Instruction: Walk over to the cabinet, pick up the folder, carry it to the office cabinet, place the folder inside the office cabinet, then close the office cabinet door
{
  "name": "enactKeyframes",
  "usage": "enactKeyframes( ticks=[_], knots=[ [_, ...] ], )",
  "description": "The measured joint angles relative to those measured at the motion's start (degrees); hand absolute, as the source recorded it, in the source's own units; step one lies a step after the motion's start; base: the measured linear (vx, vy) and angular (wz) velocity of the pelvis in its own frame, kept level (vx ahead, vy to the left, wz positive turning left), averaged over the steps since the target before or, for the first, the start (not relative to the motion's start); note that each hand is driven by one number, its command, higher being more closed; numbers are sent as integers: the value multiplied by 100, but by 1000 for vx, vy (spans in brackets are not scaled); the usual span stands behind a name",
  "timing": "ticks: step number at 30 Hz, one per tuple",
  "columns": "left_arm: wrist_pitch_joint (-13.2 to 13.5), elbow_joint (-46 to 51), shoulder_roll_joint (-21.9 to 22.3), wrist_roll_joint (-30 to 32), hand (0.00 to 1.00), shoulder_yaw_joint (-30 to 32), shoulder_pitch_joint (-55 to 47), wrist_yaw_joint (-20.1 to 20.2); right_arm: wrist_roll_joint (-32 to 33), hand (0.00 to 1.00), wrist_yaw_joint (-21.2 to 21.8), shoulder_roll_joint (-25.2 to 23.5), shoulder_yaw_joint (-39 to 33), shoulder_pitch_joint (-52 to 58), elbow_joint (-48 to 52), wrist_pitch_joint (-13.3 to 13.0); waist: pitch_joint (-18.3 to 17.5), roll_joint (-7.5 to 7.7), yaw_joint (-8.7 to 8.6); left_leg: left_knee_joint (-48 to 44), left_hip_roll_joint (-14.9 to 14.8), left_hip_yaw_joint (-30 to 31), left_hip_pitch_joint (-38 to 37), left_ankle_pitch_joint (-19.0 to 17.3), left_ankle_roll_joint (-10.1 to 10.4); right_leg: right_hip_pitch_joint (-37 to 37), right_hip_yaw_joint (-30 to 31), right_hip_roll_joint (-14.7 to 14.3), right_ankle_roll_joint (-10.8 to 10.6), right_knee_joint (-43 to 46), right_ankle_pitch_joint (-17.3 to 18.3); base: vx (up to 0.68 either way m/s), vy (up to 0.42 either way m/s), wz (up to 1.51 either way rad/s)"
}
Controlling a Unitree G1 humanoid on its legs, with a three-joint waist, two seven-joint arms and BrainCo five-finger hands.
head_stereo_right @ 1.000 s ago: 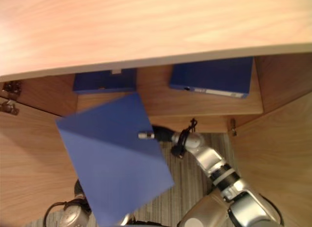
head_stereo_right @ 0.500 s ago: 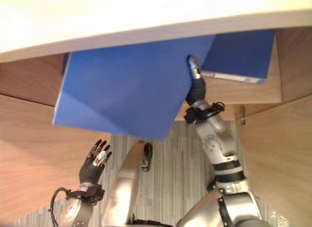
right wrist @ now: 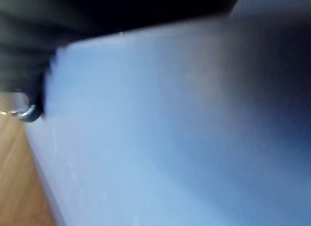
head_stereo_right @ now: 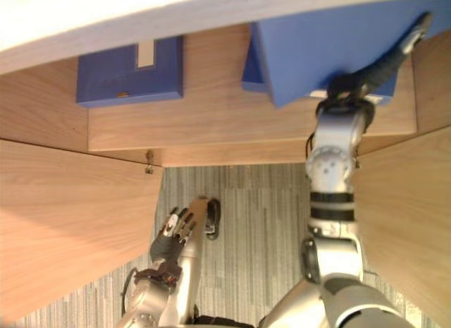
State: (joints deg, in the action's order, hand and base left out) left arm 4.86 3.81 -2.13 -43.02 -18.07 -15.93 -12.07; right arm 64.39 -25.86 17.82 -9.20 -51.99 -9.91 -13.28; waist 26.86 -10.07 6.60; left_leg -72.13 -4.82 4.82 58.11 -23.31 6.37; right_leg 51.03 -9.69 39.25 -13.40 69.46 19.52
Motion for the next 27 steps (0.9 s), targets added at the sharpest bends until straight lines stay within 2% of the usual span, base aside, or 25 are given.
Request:
enactKeyframes(
  ticks=[1, 5, 6, 8, 9, 11, 12, 13, 17, 20, 23, 27],
  knots=[
    [14, -117, -79, -24, 0, 12, 146, -5, 14, 100, -210, 24, 27, -267, -191, 2, 0, 0, -5, 3, 2, 29, 15, 10, 5, 1, -17, -2, 1, 13, 3, 2, -17, 3],
    [70, -145, -129, -161, 0, 33, 264, -33, 318, 100, -616, 289, 7, -833, -757, 21, 0, 0, 54, 2, 10, 113, 121, 49, 4, 7, -107, 1, 22, 21, 15, 6, -8, 7],
    [70, -147, -154, -176, 0, 58, 282, -42, 438, 0, -674, 356, -9, -1010, -982, 34, 1, 0, 72, 2, 12, 123, 138, 54, 4, 21, -110, 3, 22, 26, 16, 0, 0, 0],
    [71, -150, -158, -175, 0, 174, 283, -101, 452, 0, -715, 424, -4, -1225, -1226, 104, 1, 1, 83, 3, 14, 130, 182, 60, 6, 64, -109, 4, 22, 33, 17, 0, 0, 0],
    [75, -304, -179, -173, 0, 328, 285, -255, 457, 0, -719, 455, -3, -1331, -1337, 155, 2, 3, 95, 3, 13, 130, 213, 69, 11, 113, -104, 5, 24, 44, 18, 33, -6, -1],
    [63, -1041, -317, -203, 0, 618, 290, -539, 514, 0, -739, 493, 1, -1525, -1521, 218, 4, 5, 86, 3, 10, 137, 286, 83, 17, 196, -100, 6, 35, 77, 27, 35, -13, 2],
    [-91, -1473, -468, -280, 0, 627, 293, -697, 634, 0, -750, 559, 37, -1637, -1641, 226, 35, 8, 85, -1, 14, 163, 310, 95, 29, 214, -106, 5, 37, 103, 37, 32, -22, 6],
    [-147, -1825, -631, -273, 0, 627, 334, -786, 660, 0, -768, 588, 28, -1676, -1705, 212, 69, 7, 116, 7, 13, 176, 309, 106, 45, 214, -107, 1, 32, 120, 44, 30, -22, 5],
    [-153, -2024, -675, -430, 0, 722, 344, -866, 649, 0, -917, 545, 99, -1684, -1545, 88, 92, 29, 114, 45, 7, 169, 310, 136, 63, 229, -100, -13, 29, 108, 50, 0, 0, 0],
    [-154, -2129, -777, -429, 0, 733, 401, -923, 543, 0, -1102, 252, 211, -1482, -544, -169, 133, 92, 54, 103, -37, 148, 304, 168, 77, 266, -87, -65, 29, 90, 50, 11, -14, -6],
    [-210, -2287, -889, -428, 0, 732, 557, -1087, 139, 0, -1319, -243, 247, -1004, 482, -419, 168, 156, -21, 117, -94, 140, 267, 170, 84, 265, -73, -126, 31, 80, 49, 22, -18, -8],
    [-313, -2350, -986, -416, 0, 732, 763, -1221, -90, 0, -1493, -832, 256, -278, 842, -506, 202, 254, -84, 160, -143, 80, 168, 170, 92, 259, -23, -171, 33, 53, 47, 13, -14, -9]
  ],
)
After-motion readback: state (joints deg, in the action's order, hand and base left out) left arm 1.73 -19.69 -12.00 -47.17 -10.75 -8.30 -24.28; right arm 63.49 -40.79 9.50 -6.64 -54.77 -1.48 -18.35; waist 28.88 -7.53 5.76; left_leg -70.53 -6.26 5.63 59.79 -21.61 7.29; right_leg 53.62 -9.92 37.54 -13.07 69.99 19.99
